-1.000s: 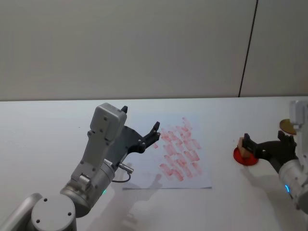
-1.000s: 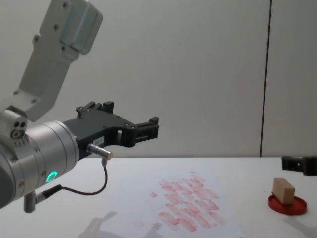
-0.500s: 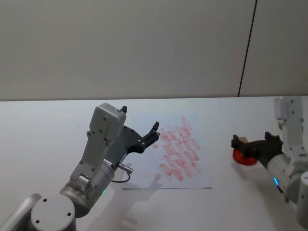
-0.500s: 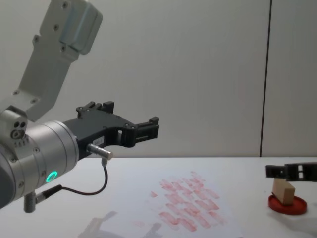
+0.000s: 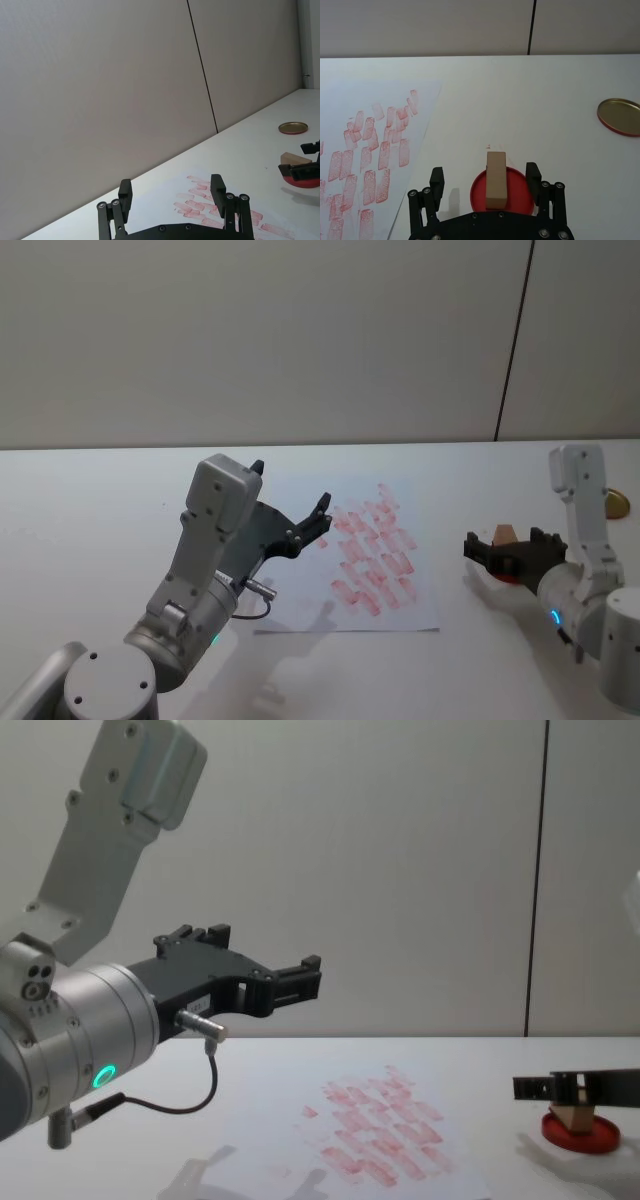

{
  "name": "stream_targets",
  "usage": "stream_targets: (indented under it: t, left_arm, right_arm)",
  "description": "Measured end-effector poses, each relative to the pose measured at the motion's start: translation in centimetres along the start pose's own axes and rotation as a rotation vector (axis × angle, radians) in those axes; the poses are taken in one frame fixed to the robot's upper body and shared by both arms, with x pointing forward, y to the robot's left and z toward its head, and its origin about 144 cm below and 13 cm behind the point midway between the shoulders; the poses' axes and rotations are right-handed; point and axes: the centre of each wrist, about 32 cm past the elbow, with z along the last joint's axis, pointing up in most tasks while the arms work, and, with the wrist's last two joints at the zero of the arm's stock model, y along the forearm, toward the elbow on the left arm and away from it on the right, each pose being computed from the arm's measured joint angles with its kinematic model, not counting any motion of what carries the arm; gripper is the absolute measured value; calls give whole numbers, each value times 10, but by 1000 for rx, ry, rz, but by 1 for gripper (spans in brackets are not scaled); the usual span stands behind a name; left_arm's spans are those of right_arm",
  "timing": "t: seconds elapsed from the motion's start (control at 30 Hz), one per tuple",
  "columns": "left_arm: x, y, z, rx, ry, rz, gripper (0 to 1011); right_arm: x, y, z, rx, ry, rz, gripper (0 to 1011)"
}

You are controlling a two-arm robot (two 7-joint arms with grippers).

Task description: Use the one hand to pick up the stamp and affix it onto the A4 paper.

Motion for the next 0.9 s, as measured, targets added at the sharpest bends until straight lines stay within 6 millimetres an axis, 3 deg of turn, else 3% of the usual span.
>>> stream_targets:
  t: [0.1, 0.4, 0.9]
  left_arm:
    - [0, 0, 0, 0, 0, 0, 993]
    - [0, 0, 0, 0, 0, 0, 993]
    - [0, 0, 0, 0, 0, 0, 993]
  right_arm:
    - [-1, 2, 0, -13, 12, -5, 999]
    - [-1, 5, -1, -32, 41, -23, 795]
    - [-4, 7, 4, -17, 41, -19, 284]
